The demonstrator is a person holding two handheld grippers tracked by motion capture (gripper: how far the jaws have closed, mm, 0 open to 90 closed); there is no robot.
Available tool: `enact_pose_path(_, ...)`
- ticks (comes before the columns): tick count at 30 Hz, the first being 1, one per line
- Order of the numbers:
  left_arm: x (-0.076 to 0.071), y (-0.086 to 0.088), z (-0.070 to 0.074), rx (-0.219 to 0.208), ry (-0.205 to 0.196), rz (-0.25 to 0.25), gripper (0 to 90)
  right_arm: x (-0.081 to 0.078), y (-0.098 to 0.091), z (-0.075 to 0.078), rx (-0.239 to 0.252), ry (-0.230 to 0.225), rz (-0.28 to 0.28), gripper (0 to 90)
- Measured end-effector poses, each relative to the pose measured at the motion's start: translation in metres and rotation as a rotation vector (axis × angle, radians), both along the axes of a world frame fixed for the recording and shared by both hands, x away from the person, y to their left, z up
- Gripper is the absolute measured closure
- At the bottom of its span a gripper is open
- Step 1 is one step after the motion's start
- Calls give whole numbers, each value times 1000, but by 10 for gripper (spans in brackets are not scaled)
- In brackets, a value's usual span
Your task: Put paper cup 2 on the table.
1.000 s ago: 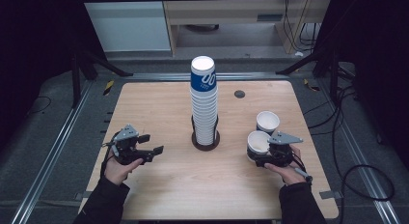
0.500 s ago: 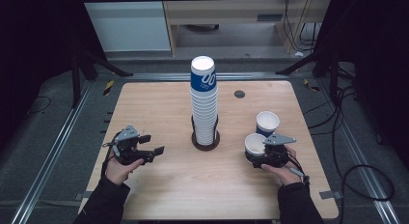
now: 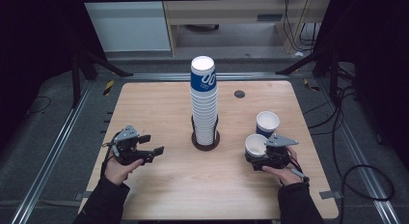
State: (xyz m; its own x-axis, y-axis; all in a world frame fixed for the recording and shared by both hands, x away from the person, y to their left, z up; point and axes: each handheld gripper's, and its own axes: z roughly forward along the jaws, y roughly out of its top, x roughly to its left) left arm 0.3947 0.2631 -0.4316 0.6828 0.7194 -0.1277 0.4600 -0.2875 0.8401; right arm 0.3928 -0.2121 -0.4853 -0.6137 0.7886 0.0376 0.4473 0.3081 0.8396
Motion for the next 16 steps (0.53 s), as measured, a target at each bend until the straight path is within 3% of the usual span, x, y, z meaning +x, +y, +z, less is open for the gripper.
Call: enact_pose_path(16,-1,2,1,4,-1,3,202,-25,-15,1,0,13,-38,25)
